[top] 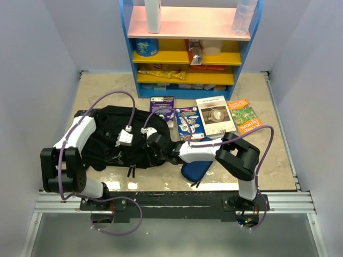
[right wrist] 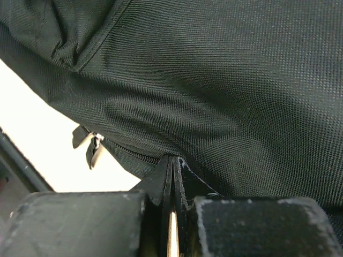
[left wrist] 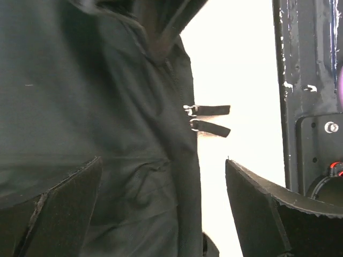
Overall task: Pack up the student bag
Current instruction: Unzip the student bag at the center of the board.
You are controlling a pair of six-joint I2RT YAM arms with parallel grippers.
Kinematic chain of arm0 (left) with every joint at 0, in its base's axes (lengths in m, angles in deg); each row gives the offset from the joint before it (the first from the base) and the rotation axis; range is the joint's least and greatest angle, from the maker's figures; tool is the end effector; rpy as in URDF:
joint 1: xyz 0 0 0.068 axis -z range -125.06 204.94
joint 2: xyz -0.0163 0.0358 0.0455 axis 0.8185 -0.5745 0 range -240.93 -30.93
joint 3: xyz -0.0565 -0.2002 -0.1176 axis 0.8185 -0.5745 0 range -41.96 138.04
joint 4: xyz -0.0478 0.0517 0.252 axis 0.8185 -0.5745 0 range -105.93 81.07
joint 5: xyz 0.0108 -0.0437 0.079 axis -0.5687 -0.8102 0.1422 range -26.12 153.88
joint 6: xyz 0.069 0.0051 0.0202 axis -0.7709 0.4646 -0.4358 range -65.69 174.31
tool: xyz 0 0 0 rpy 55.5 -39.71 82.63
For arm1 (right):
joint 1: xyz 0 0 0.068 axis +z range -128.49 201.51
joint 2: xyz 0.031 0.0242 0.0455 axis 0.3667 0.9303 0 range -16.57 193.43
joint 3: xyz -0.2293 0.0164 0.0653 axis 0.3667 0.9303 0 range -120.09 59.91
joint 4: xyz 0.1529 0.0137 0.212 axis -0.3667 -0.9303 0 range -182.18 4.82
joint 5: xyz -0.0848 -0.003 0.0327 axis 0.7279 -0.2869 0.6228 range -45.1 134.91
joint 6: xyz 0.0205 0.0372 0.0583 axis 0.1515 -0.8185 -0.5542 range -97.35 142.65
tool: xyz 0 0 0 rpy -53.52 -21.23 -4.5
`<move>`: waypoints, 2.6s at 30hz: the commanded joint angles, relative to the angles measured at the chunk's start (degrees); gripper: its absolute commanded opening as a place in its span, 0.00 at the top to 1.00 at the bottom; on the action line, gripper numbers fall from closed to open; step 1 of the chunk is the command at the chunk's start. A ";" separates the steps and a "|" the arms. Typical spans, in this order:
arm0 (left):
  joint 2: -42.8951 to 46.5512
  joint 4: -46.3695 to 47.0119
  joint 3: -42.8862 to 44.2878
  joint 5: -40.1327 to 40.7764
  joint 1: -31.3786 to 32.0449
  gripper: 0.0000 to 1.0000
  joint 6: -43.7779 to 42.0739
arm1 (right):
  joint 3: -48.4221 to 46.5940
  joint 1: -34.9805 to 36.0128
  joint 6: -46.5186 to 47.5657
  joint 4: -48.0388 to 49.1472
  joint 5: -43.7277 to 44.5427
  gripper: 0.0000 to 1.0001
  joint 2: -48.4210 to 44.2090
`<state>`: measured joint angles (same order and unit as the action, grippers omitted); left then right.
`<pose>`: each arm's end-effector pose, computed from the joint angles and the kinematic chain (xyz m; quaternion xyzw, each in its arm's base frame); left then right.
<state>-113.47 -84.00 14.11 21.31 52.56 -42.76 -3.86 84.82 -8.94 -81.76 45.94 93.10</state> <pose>0.2144 -0.0315 0.1693 0.6571 0.6550 -0.3050 0.2150 0.1849 0.3653 0.1043 -0.2466 0.8814 0.2912 0.2786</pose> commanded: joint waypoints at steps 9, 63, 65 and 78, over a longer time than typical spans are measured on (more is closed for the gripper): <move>4.33 13.55 -11.87 1.79 1.49 0.00 -2.50 | 1.01 -2.40 1.01 -1.92 10.82 1.00 -2.97; -2.71 18.74 -5.45 -4.98 5.89 0.86 7.87 | 9.24 8.32 -8.75 4.30 7.66 0.31 -11.55; -3.24 17.86 -4.49 -5.68 5.80 0.87 7.52 | 13.38 8.32 -9.10 9.13 9.24 0.27 -14.64; -1.57 17.85 -5.89 -6.56 5.89 0.88 8.22 | 19.65 7.71 -9.45 27.07 5.91 0.30 -15.90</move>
<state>-116.55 -67.28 7.16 20.13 57.96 -33.74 16.32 93.10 -17.45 -63.92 53.31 75.92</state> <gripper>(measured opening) 0.255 0.705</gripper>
